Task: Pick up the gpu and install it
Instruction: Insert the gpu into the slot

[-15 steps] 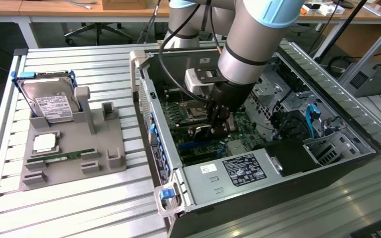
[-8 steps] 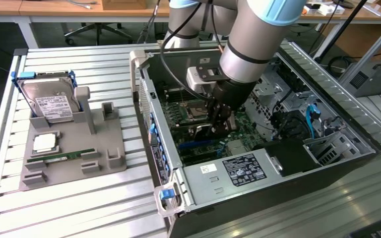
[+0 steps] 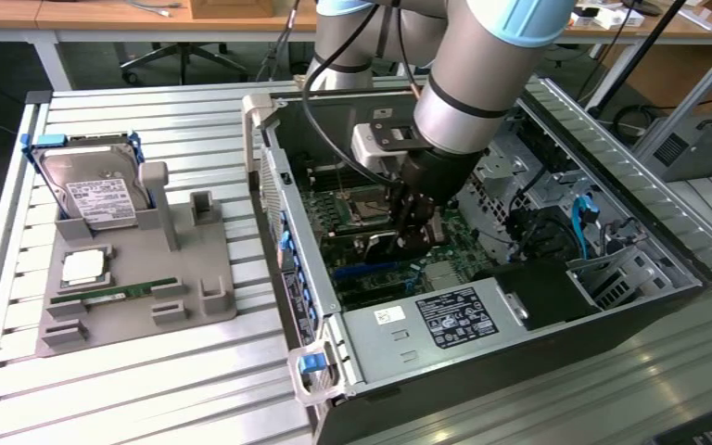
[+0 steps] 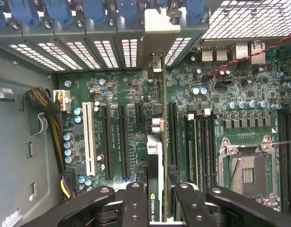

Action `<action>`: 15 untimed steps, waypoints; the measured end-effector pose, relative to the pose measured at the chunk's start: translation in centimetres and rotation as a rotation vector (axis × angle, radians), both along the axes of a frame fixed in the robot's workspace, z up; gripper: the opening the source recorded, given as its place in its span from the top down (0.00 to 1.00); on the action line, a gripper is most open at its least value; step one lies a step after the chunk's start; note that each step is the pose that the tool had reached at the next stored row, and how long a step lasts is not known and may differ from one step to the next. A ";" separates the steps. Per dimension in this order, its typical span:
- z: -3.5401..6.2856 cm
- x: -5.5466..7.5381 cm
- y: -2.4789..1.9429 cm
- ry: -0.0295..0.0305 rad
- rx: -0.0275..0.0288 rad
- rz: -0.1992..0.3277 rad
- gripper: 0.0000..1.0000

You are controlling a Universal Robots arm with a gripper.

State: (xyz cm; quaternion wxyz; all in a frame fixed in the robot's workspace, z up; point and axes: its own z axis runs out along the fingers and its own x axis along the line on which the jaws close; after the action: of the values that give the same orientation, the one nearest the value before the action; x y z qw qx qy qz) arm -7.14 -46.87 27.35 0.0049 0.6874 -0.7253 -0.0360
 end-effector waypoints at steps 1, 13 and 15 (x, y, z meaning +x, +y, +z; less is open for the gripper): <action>0.00 0.0 0.00 0.0001 -0.0003 0.000 0.73; -0.06 0.0 0.03 0.0000 -0.0036 -0.001 0.73; -0.10 -0.1 0.08 -0.0001 -0.0034 -0.001 0.73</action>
State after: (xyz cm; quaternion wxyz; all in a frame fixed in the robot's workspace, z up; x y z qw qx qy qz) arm -7.24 -46.78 27.25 0.0061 0.6870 -0.7258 -0.0348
